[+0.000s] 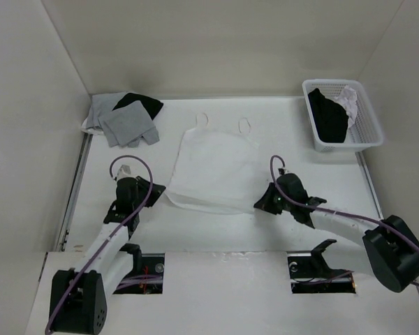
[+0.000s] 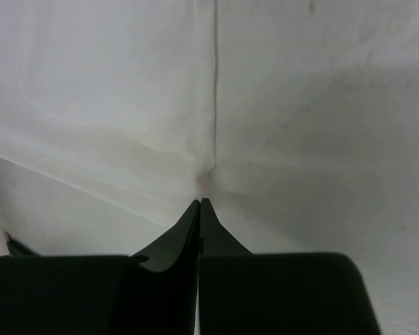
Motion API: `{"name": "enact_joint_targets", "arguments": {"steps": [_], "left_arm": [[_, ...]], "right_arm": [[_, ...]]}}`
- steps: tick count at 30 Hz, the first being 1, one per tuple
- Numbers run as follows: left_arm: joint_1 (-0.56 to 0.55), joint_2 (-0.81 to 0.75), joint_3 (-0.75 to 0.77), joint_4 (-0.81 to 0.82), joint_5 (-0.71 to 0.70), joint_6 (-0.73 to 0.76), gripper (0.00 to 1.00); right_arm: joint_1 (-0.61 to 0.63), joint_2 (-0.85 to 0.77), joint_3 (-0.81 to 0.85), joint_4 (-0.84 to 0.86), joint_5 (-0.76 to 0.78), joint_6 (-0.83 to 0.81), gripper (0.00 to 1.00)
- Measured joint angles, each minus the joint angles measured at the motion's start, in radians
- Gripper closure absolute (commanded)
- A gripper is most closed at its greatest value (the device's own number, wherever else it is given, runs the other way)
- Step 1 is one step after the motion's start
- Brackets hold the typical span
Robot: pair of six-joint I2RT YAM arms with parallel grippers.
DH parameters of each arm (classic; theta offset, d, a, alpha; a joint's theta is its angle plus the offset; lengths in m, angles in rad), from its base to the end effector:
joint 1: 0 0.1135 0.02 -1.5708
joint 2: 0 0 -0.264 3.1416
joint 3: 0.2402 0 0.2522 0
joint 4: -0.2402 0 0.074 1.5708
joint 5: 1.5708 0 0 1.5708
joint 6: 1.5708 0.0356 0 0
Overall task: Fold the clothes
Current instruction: Flatten the tank top out, then fold the tank top
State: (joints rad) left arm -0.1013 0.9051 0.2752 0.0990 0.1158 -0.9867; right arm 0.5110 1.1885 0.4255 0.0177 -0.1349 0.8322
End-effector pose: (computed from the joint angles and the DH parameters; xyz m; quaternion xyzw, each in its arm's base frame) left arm 0.1832 -0.0228 0.1699 -0.3452 0.7952 -0.2997 0.3984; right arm 0.1898 0.1119 0.1584 0.1195 0.9065 0.2974 0.2749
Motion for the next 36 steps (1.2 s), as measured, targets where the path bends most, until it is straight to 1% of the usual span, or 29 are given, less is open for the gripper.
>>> {"name": "enact_joint_targets", "arguments": {"steps": [2,4,8,11,13,16,19,22,26,29,33,36], "left_arm": [[0.005,-0.069,-0.068,-0.019,0.021,0.005,0.94],[0.007,-0.163,-0.117,-0.064,0.045,0.009,0.94],[0.002,-0.388,-0.151,-0.206,0.08,0.009,0.94],[-0.028,-0.56,-0.149,-0.322,0.081,-0.002,0.95],[-0.067,-0.613,-0.135,-0.381,0.072,-0.012,0.95],[-0.121,-0.598,-0.097,-0.426,0.038,-0.023,0.95],[-0.142,-0.492,-0.031,-0.394,-0.008,-0.025,0.94],[-0.149,-0.254,0.083,-0.25,-0.054,-0.028,0.95],[-0.155,0.096,0.271,-0.026,-0.096,-0.044,0.95],[-0.158,0.348,0.44,0.094,-0.114,-0.06,0.95],[-0.15,0.651,0.692,0.192,-0.125,-0.077,0.95],[-0.132,0.833,0.859,0.212,-0.124,-0.084,0.95]], "right_arm": [[0.045,-0.019,-0.069,0.024,0.012,0.024,1.0],[0.099,-0.087,-0.131,0.038,0.032,0.055,1.0],[0.212,-0.309,-0.208,0.003,0.082,0.126,0.99],[0.316,-0.494,-0.229,-0.072,0.131,0.195,0.99],[0.373,-0.587,-0.229,-0.126,0.163,0.232,0.99],[0.394,-0.663,-0.222,-0.2,0.204,0.256,0.98],[0.325,-0.629,-0.186,-0.245,0.214,0.23,0.98],[0.173,-0.508,-0.101,-0.24,0.201,0.164,0.99],[-0.036,-0.292,0.058,-0.173,0.132,0.069,0.99],[-0.152,-0.112,0.208,-0.104,0.076,0.019,0.99],[-0.256,0.131,0.416,-0.025,0.0,-0.019,0.99],[-0.32,0.296,0.555,0.012,-0.056,-0.032,0.99]]}}
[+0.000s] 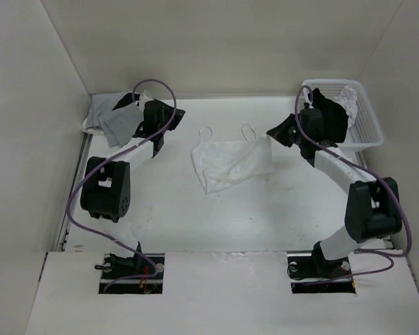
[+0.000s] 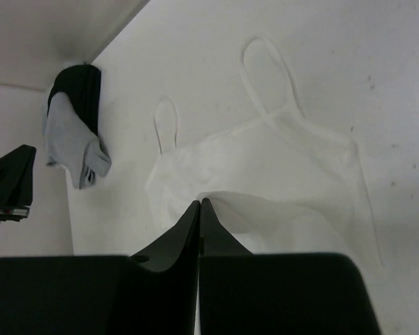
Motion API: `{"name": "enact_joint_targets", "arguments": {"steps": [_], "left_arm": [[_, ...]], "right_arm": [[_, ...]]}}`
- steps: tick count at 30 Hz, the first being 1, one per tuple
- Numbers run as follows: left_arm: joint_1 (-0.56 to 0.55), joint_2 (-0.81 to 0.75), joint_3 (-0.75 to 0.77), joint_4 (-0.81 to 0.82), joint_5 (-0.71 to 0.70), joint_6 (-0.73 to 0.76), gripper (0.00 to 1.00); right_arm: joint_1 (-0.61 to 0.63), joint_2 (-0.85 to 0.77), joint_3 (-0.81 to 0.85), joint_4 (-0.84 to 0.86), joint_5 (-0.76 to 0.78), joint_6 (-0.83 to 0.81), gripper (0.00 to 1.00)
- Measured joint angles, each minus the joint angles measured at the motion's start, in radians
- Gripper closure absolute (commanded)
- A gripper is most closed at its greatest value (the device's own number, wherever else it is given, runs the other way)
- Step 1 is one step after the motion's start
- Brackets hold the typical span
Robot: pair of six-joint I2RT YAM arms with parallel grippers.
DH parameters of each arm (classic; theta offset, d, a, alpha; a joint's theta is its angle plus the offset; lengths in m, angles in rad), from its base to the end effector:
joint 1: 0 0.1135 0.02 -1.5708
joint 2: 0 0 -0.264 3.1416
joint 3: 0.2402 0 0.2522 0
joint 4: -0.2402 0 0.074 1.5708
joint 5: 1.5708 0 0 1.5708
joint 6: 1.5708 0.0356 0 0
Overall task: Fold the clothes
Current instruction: Fold the tank top
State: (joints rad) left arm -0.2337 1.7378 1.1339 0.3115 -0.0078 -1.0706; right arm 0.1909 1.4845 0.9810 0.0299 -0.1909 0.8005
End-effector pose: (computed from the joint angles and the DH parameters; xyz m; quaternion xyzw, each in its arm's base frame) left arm 0.3936 -0.0934 0.2525 -0.3282 0.7324 -0.3596 0.4760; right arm 0.3303 0.0707 0.2612 0.2075 0.8251 0.3184 0.4180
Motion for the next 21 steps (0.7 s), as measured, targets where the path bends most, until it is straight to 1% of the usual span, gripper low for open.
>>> {"name": "enact_joint_targets", "arguments": {"steps": [1,3,6,9,12,14,17,21], "left_arm": [[0.005,0.043,0.037,-0.001,0.008,0.0,0.95],[0.01,0.071,0.043,-0.01,0.02,0.006,0.93],[-0.024,0.015,-0.074,-0.011,-0.008,0.032,0.9],[-0.154,-0.094,-0.235,-0.034,-0.054,0.082,0.82],[-0.303,-0.175,-0.333,-0.058,-0.062,0.121,0.74],[-0.352,-0.22,-0.386,-0.069,-0.063,0.123,0.72],[-0.352,-0.264,-0.442,-0.079,-0.079,0.111,0.71],[-0.338,-0.267,-0.481,-0.071,-0.095,0.071,0.71]], "right_arm": [[-0.016,0.048,0.04,0.004,-0.019,-0.003,1.0],[-0.04,0.112,0.082,0.01,-0.042,-0.011,1.0],[-0.047,0.134,0.063,0.008,-0.052,-0.018,1.0],[-0.038,0.105,-0.004,0.014,-0.048,-0.019,1.0],[-0.022,0.049,-0.068,0.006,-0.039,-0.02,1.0],[-0.01,0.002,-0.096,0.007,-0.029,-0.024,1.0],[0.001,-0.056,-0.113,0.009,-0.026,-0.027,1.0],[0.003,-0.077,-0.115,0.024,-0.024,-0.031,1.0]]}}
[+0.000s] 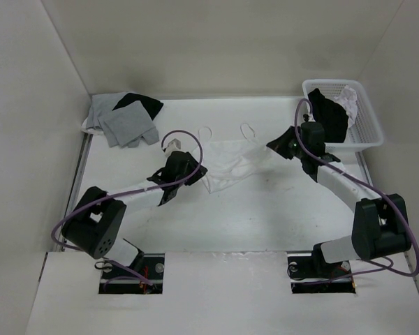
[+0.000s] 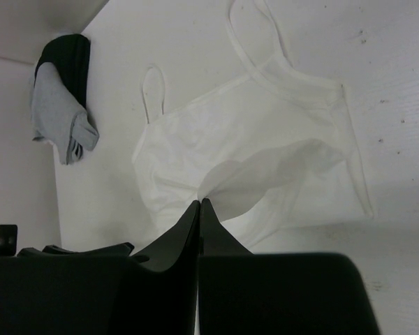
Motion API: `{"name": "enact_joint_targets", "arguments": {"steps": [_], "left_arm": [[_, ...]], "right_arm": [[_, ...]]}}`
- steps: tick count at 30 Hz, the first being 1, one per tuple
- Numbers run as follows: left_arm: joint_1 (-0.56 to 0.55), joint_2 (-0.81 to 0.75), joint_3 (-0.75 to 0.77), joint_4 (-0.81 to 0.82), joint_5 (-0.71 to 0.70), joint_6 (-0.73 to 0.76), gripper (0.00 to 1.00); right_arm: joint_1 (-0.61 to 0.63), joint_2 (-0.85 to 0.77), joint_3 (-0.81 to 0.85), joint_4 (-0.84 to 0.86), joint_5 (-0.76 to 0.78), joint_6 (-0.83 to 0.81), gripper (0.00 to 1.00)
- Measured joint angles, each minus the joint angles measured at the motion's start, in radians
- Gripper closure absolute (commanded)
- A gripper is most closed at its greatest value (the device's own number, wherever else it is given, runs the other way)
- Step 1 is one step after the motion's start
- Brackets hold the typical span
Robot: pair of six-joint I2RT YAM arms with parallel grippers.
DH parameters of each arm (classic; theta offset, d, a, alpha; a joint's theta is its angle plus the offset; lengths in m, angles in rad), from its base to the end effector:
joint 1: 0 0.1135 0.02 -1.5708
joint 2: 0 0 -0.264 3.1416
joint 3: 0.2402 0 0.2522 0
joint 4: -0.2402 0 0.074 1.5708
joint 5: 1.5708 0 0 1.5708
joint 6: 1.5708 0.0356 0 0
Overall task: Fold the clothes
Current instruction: Fold the tank top
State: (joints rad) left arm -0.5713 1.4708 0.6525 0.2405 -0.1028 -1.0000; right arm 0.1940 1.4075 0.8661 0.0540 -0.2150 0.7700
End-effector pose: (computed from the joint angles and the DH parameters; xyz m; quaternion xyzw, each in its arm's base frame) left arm 0.2514 -0.1573 0.1786 -0.2107 0.8528 -0.3045 0.3683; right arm 0.3067 0.0680 0.2482 0.1889 0.8325 0.3191 0.4116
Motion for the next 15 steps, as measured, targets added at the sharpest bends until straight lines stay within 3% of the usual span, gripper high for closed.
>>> {"name": "enact_joint_targets", "arguments": {"steps": [15], "left_arm": [[0.03,0.193,-0.02,0.176,0.084,-0.108,0.74]], "right_arm": [[0.004,0.0,-0.059,0.02,0.0,-0.007,1.0]]}}
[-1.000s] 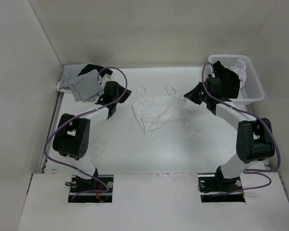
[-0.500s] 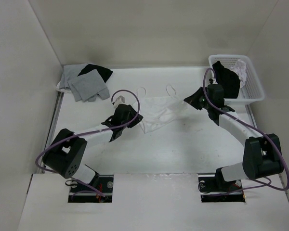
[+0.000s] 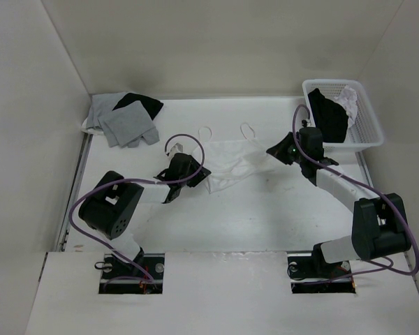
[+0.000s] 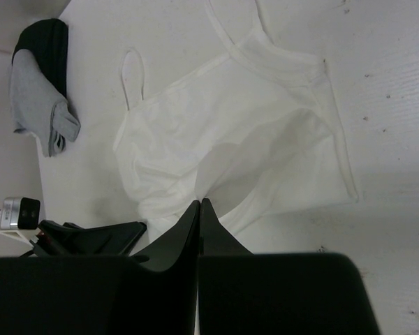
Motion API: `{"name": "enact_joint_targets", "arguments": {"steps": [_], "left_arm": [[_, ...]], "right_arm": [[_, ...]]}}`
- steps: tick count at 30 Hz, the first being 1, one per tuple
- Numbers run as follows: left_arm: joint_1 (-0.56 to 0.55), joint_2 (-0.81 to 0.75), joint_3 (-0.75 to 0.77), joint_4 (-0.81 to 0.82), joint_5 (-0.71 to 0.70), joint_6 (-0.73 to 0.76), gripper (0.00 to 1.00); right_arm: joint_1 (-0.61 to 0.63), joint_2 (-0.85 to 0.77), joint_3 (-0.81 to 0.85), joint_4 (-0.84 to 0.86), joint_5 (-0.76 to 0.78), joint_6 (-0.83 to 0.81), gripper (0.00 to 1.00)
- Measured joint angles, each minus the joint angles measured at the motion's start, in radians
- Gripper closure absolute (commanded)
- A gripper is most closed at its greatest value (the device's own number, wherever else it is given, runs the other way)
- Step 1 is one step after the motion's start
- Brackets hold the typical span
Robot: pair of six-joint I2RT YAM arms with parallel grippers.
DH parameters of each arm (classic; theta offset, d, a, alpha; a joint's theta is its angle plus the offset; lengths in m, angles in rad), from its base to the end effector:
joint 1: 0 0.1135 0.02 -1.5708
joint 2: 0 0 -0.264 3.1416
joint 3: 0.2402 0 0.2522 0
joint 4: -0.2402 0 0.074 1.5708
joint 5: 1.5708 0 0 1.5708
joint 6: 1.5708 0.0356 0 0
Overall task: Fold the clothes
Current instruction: Fold the tank top
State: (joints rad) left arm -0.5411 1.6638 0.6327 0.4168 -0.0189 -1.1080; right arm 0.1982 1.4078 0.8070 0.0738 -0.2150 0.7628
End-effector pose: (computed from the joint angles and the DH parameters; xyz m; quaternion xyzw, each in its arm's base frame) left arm 0.2673 -0.1598 0.1339 -0.2524 0.8511 -0.3322 0.3186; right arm 0.2997 0.0679 0.2303 0.1887 0.8427 0.3116 0.3965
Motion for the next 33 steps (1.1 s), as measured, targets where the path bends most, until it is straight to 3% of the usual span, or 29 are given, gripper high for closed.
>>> {"name": "enact_joint_targets", "arguments": {"steps": [33], "left_arm": [[0.037,0.043,-0.005,0.078,0.011,-0.025,0.77]], "right_arm": [[0.0,0.0,-0.006,0.017,-0.021,0.0,1.0]]}}
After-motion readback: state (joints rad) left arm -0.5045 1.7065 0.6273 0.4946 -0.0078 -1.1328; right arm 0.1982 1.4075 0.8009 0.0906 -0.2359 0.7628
